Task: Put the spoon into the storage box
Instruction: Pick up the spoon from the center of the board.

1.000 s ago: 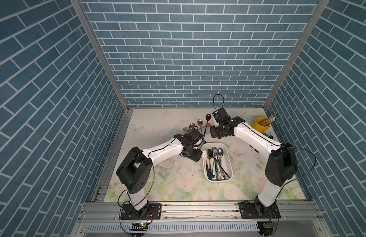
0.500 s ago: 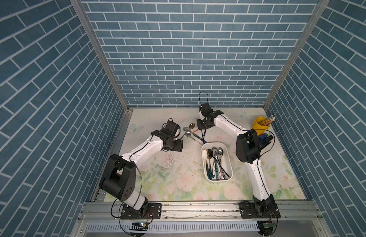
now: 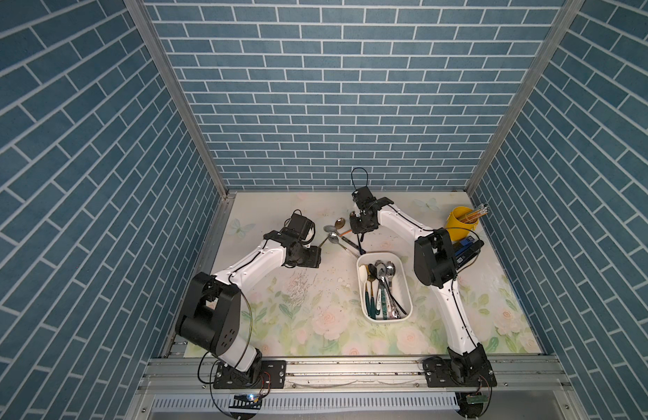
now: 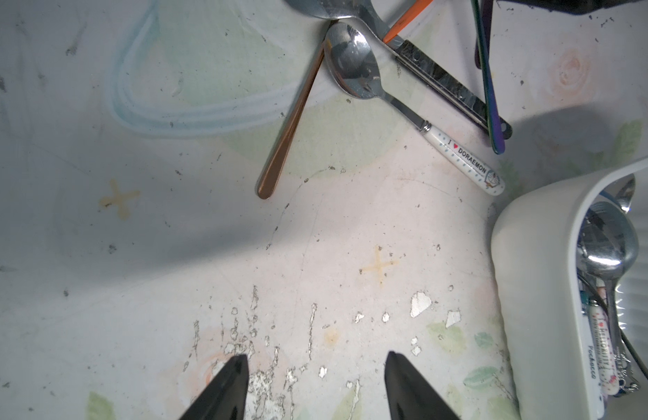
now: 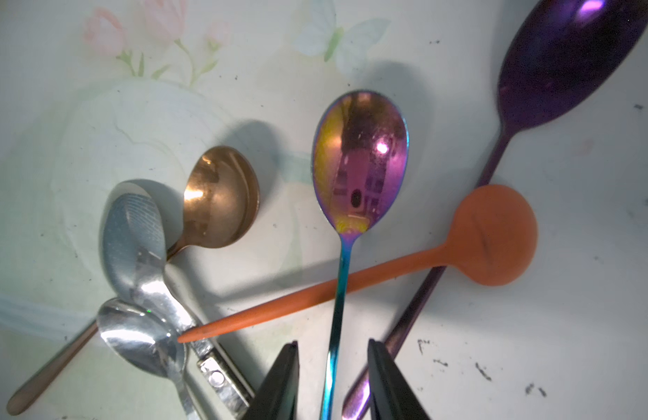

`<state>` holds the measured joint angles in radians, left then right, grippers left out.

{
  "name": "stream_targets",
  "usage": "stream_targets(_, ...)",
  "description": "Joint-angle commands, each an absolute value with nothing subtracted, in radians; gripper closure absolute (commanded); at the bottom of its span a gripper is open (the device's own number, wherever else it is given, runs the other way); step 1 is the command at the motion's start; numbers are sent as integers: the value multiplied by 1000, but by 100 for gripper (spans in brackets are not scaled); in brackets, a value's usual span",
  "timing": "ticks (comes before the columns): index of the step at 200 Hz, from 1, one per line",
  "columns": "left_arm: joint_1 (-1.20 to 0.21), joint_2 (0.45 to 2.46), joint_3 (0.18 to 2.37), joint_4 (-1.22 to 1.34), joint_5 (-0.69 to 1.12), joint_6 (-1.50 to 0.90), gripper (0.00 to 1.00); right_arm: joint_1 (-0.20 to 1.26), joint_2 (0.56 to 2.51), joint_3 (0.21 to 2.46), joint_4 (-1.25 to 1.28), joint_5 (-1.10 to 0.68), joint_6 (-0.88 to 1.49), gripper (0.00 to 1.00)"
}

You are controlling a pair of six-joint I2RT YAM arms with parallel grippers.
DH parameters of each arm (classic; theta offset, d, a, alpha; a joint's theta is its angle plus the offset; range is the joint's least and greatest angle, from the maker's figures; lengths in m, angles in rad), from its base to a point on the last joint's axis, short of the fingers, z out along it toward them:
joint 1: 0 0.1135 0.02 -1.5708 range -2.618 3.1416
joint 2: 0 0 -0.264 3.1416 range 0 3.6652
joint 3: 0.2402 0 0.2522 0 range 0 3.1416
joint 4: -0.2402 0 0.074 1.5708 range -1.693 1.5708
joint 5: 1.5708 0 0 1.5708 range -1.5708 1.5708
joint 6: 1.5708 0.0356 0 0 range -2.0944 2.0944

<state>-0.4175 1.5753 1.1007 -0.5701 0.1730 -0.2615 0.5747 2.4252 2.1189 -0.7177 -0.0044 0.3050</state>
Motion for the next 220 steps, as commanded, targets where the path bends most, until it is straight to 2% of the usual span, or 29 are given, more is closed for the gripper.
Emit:
stream_targets(1,-408,1595,1093,-573,179,-249,35,569,2470,2102,-723,-20,277,68)
stream_targets(44,-407,1600,1088,-569,178,-255,35,568,2472,2057,-704,-21,266,73)
stream_targets(72,-408,1607,1092,-571,178,-256,35,568,2485,2063,-706,-33,256,85)
stream_targets(98,-407,1605,1092,-572,178,-256,35,568,2482,2066,-704,-32,255,92)
stream_targets(156,-407,1574,1093,-575,172,-264,35,562,2416,2175,-747,3,250,97)
stream_targets(220,-407,1559,1073,-501,211,-310,34,557,2187,2152,-838,13,260,99)
